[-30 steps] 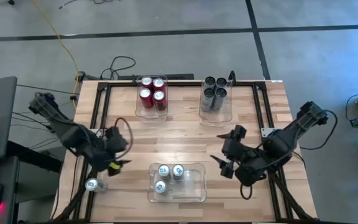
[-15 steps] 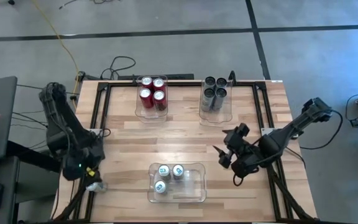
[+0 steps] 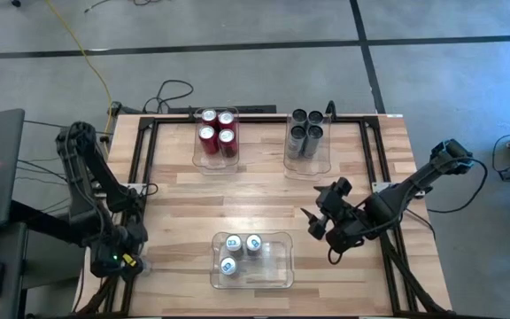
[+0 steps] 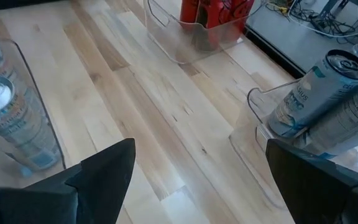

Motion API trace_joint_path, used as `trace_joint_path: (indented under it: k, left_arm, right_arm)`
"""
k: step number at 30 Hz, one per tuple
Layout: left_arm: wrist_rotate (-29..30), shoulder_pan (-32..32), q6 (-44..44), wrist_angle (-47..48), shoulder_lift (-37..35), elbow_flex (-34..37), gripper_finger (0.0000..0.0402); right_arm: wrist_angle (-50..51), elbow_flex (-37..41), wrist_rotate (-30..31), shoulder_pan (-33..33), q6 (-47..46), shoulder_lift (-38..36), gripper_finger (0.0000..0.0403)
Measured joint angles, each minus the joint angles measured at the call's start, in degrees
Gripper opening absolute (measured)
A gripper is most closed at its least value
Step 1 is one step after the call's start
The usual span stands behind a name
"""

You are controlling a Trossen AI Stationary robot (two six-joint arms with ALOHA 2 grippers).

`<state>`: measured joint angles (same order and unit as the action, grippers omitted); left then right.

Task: Sort soda cans
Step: Put the blue soda can into the bottom center transparent bin

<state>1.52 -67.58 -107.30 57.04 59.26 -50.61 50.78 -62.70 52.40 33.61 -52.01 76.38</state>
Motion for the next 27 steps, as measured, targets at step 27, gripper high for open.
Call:
trace_joint_path:
  k: [27]
  left_arm:
    - [-3.0, 0.5, 9.5, 3.5, 6.0, -0.1, 0.023]
  right_arm:
    - [-0.3, 0.0, 0.2, 0.0, -0.5, 0.0, 0.0379]
